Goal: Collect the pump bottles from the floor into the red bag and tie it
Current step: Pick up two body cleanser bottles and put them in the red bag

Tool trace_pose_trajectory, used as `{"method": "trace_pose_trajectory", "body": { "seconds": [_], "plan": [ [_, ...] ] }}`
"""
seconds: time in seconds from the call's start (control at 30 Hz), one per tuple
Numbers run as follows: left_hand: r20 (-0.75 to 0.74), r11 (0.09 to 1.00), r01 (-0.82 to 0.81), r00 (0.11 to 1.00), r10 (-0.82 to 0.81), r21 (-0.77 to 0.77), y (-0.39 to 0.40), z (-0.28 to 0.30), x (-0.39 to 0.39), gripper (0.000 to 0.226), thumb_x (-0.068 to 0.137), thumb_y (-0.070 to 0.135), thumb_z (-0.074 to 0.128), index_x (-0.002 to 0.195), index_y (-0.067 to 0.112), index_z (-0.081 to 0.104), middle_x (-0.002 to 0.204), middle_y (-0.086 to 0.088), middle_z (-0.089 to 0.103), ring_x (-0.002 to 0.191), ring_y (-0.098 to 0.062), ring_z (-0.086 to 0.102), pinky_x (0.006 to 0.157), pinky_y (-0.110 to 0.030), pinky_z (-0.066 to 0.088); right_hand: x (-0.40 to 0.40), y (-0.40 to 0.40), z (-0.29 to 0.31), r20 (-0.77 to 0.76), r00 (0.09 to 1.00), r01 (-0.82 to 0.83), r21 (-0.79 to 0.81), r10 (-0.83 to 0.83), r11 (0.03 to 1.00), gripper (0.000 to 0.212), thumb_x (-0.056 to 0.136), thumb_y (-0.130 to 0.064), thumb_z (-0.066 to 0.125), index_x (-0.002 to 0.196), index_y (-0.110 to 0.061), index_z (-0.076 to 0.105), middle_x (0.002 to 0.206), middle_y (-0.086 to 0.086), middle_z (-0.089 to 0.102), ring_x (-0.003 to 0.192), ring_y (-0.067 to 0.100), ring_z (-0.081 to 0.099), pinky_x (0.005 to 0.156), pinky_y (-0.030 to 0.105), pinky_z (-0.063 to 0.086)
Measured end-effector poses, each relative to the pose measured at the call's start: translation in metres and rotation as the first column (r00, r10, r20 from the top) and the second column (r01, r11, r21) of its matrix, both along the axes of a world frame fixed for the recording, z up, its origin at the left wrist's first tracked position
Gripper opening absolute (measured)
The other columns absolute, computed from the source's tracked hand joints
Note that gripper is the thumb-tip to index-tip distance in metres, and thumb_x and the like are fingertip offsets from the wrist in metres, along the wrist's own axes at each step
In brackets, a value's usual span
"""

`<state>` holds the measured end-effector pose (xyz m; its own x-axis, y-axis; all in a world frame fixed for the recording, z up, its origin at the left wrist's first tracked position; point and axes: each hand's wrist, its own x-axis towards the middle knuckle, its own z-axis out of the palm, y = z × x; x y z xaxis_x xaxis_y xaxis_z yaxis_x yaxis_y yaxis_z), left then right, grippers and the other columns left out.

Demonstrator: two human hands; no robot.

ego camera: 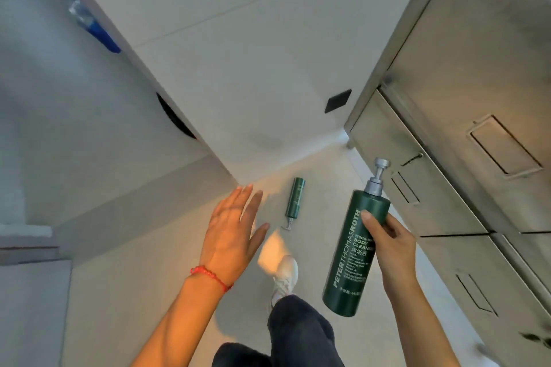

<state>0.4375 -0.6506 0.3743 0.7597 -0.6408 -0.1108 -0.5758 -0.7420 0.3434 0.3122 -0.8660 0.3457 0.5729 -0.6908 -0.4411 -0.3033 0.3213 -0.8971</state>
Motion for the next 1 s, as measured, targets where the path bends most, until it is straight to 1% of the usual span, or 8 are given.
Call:
{"method": "trace_pose_trajectory", "body": {
  "seconds": [0.13,0.27,0.43,0.53,0.63,0.7,0.83,1.0],
  "plan": [
    [-0.028,0.992,0.127,0.992,-0.127,0.018,-0.026,0.001,0.039,0.065,0.093,0.049,0.019,0.123,0.002,0.052,0.128,-0.022,0.054,0.119,-0.040,0.050,0.092,-0.052,0.044,0.015,-0.009,-0.005,-0.023,0.995,0.101,0.010,-0.101,0.995,0.011,0.076,-0.019,0.071,0.085,-0.024,0.068,0.067,-0.014,0.072,0.058,-0.001,0.066,0.049,0.009,0.046],
    [-0.007,0.963,0.265,0.964,-0.265,0.056,-0.056,-0.011,0.074,0.056,0.086,0.041,0.037,0.122,0.001,0.054,0.127,-0.022,0.055,0.117,-0.042,0.051,0.091,-0.057,0.043,0.022,-0.016,-0.012,-0.040,0.982,0.183,0.023,-0.182,0.983,0.009,0.075,-0.018,0.071,0.082,-0.022,0.068,0.068,-0.012,0.073,0.060,0.001,0.066,0.051,0.010,0.047],
    [-0.026,0.889,0.450,0.893,-0.450,0.080,-0.098,-0.030,0.107,0.054,0.086,0.039,0.036,0.124,0.003,0.051,0.129,-0.021,0.054,0.120,-0.039,0.049,0.094,-0.054,0.041,0.025,-0.015,-0.027,-0.073,0.925,0.378,0.051,-0.374,0.925,0.010,0.075,-0.017,0.071,0.082,-0.023,0.067,0.068,-0.013,0.073,0.060,0.002,0.066,0.050,0.010,0.048],
    [-0.043,0.807,0.588,0.809,-0.586,0.062,-0.124,-0.046,0.123,0.053,0.086,0.036,0.040,0.124,0.002,0.051,0.129,-0.021,0.054,0.119,-0.040,0.049,0.094,-0.055,0.041,0.027,-0.011,-0.038,-0.088,0.862,0.504,0.048,-0.499,0.862,0.010,0.076,-0.016,0.070,0.082,-0.022,0.067,0.065,-0.010,0.073,0.058,0.003,0.066,0.051,0.012,0.049],
    [-0.025,0.682,0.730,0.683,-0.730,0.036,-0.145,-0.065,0.138,0.049,0.083,0.026,0.062,0.124,0.001,0.051,0.128,-0.023,0.054,0.118,-0.041,0.050,0.093,-0.057,0.041,0.029,-0.001,-0.048,-0.099,0.786,0.614,0.020,-0.610,0.789,0.011,0.077,-0.016,0.069,0.087,-0.018,0.067,0.068,-0.004,0.071,0.058,0.003,0.066,0.051,0.012,0.049],
    [-0.029,0.603,0.797,0.603,-0.797,0.023,-0.156,-0.078,0.146,0.052,0.079,0.018,0.069,0.124,0.000,0.050,0.128,-0.024,0.054,0.119,-0.042,0.049,0.094,-0.057,0.040,0.030,0.012,-0.056,-0.099,0.721,0.689,-0.005,-0.686,0.725,0.010,0.077,-0.018,0.069,0.086,-0.021,0.066,0.074,-0.002,0.070,0.059,0.002,0.066,0.052,0.011,0.049],
    [-0.060,0.448,0.893,0.450,-0.891,0.036,-0.169,-0.112,0.157,0.048,0.083,0.019,0.063,0.124,-0.001,0.050,0.130,-0.025,0.052,0.120,-0.042,0.048,0.096,-0.054,0.039,0.033,0.048,-0.082,-0.125,0.561,0.825,-0.001,-0.818,0.566,0.008,0.078,-0.021,0.068,0.082,-0.027,0.065,0.065,-0.010,0.069,0.059,-0.001,0.065,0.052,0.009,0.048],
    [-0.147,0.361,0.929,0.369,-0.918,0.077,-0.168,-0.184,0.154,0.050,0.088,0.023,0.057,0.133,0.004,0.042,0.140,-0.020,0.042,0.131,-0.036,0.037,0.106,-0.046,0.031,0.030,0.098,-0.136,-0.185,0.441,0.897,0.055,-0.878,0.439,0.005,0.078,-0.024,0.067,0.083,-0.027,0.065,0.063,-0.017,0.069,0.059,-0.002,0.064,0.051,0.008,0.047]
  ]
}}
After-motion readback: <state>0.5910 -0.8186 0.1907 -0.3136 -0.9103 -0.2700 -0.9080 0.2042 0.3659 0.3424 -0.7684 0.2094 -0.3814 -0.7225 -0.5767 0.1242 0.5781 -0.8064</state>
